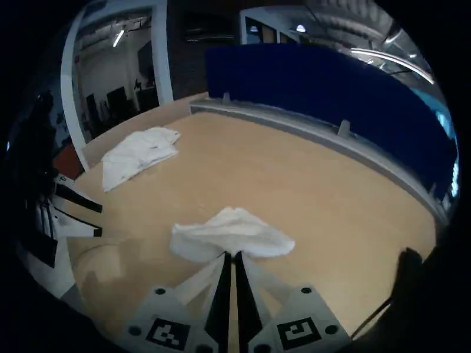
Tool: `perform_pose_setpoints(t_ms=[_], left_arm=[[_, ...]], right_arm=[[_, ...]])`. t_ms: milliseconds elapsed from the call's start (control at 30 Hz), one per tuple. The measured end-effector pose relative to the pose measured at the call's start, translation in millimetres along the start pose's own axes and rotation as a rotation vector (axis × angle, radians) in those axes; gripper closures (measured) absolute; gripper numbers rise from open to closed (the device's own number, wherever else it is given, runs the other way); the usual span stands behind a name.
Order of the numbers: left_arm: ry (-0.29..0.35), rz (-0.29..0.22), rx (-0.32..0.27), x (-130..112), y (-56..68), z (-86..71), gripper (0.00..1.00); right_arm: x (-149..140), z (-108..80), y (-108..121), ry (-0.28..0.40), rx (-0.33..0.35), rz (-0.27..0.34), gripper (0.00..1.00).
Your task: Fold towel
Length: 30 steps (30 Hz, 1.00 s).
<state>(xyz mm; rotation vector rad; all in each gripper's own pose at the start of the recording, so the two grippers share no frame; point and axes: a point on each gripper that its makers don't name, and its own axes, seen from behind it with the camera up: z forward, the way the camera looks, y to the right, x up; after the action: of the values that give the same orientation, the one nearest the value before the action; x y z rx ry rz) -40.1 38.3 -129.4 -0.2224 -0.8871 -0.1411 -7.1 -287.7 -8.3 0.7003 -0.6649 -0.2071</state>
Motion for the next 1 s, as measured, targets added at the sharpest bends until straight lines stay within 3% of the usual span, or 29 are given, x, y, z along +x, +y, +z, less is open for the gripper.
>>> perform_pose_setpoints(t_ms=[200, 367, 1000], left_arm=[[0.014, 0.005, -0.008, 8.2, 3.2, -1.7, 0.05], [0.023, 0.009, -0.016, 13.3, 7.1, -2.5, 0.04], [0.035, 0.027, -0.02, 21.0, 22.2, -6.2, 0.04]], right_arm=[[47.4, -26.8, 11.8, 0.076, -0.018, -0.016, 0.95], [69.7, -47.3, 27.3, 0.111, -0.041, -0.022, 0.95], [75.6, -90.8, 91.7, 0.152, -0.104, 0.052, 0.96]])
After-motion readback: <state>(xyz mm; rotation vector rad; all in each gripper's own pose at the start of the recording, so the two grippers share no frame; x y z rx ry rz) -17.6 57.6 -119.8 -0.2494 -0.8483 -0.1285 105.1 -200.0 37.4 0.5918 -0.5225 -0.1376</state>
